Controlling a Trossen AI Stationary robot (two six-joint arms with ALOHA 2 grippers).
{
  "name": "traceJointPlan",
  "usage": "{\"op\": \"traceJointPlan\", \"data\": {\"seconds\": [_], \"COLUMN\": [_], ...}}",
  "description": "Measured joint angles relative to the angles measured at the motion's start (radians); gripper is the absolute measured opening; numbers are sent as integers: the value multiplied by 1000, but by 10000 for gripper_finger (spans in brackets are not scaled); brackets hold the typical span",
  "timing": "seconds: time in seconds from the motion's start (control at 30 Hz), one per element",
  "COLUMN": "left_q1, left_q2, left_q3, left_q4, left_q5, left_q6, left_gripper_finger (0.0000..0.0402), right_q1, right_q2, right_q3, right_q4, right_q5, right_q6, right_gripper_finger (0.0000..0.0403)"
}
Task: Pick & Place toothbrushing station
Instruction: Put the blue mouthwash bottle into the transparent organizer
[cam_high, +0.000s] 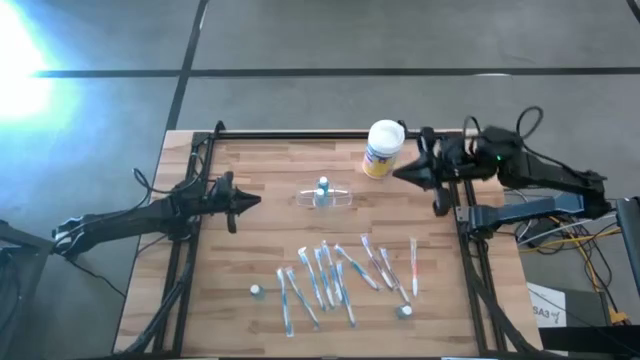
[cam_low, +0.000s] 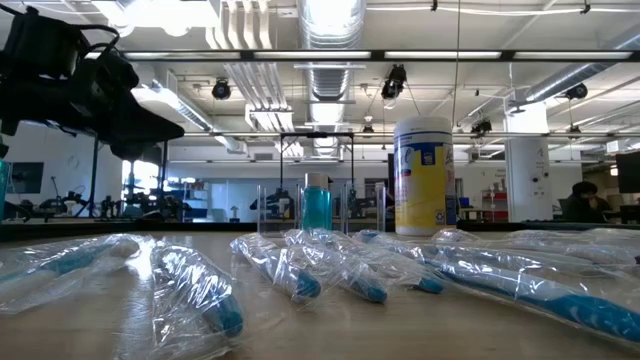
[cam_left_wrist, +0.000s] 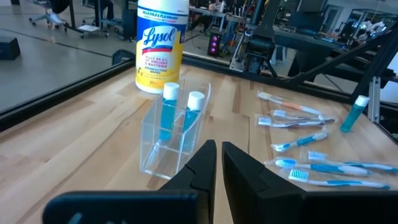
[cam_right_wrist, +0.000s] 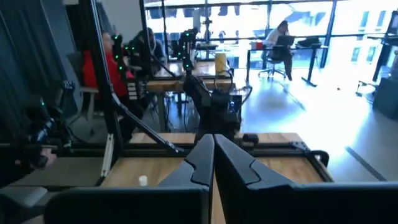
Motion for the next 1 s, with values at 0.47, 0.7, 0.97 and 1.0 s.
{"op": "traceJointPlan", "data": {"seconds": [0.47, 0.7, 0.97, 1.0], "left_q1": [0, 0, 0, 0], "left_q2": [0, 0, 0, 0], "left_q3": [0, 0, 0, 0], "left_q4": [26, 37, 43, 43], "left_q5": [1, 33, 51, 52], "left_q6": [-20, -42, -27, -26], "left_gripper_finger": [30, 30, 30, 30], "right_q1": [18, 18, 16, 16], "right_q2": [-449, -622, -769, -781], "right_q3": [-562, -737, -855, -868], "right_q4": [311, 389, 404, 404], "right_q5": [51, 56, 57, 58], "right_q6": [7, 34, 28, 27], "right_gripper_finger": [8, 8, 8, 8]}}
